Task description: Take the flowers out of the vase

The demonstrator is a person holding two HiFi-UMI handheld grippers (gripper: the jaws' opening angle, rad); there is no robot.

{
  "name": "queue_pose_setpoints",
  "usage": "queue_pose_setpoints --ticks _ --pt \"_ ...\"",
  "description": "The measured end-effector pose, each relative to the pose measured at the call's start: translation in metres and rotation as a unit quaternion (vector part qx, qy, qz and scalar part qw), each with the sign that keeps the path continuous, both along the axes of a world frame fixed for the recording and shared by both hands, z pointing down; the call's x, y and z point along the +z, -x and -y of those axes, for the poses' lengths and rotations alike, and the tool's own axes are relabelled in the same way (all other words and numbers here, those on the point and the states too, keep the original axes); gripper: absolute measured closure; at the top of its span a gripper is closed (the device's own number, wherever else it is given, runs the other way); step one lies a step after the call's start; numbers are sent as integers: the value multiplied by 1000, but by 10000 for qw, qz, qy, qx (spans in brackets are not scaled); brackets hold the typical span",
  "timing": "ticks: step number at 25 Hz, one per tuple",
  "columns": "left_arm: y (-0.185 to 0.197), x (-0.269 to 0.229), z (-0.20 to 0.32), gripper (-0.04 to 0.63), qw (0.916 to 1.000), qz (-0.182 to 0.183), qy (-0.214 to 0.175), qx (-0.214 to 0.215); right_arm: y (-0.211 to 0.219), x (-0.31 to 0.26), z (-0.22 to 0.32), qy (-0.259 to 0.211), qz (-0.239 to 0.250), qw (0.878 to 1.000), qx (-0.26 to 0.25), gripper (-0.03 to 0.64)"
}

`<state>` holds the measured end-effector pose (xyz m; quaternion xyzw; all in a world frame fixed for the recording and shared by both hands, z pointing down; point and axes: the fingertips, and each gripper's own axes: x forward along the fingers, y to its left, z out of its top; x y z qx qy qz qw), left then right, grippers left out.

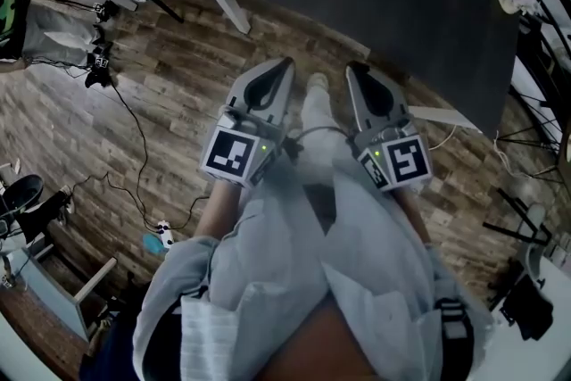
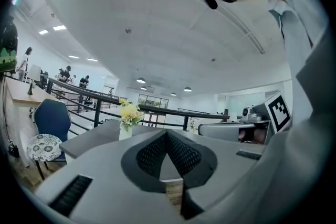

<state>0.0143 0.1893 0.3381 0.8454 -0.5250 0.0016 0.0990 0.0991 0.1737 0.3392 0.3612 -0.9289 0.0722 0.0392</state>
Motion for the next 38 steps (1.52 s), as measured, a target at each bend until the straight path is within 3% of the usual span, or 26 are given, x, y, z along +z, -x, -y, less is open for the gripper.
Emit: queue_pose_setpoints --ticks 21,31,38 --pt "41 0 181 594 9966 182 166 -784 34 -2 189 -152 -60 9970 -760 615" --pt "52 6 224 594 9930 456 398 -1018 22 5 237 290 98 9972 -687 615" --pt "62 16 254 594 9938 536 325 -921 14 5 257 290 86 9991 -288 615"
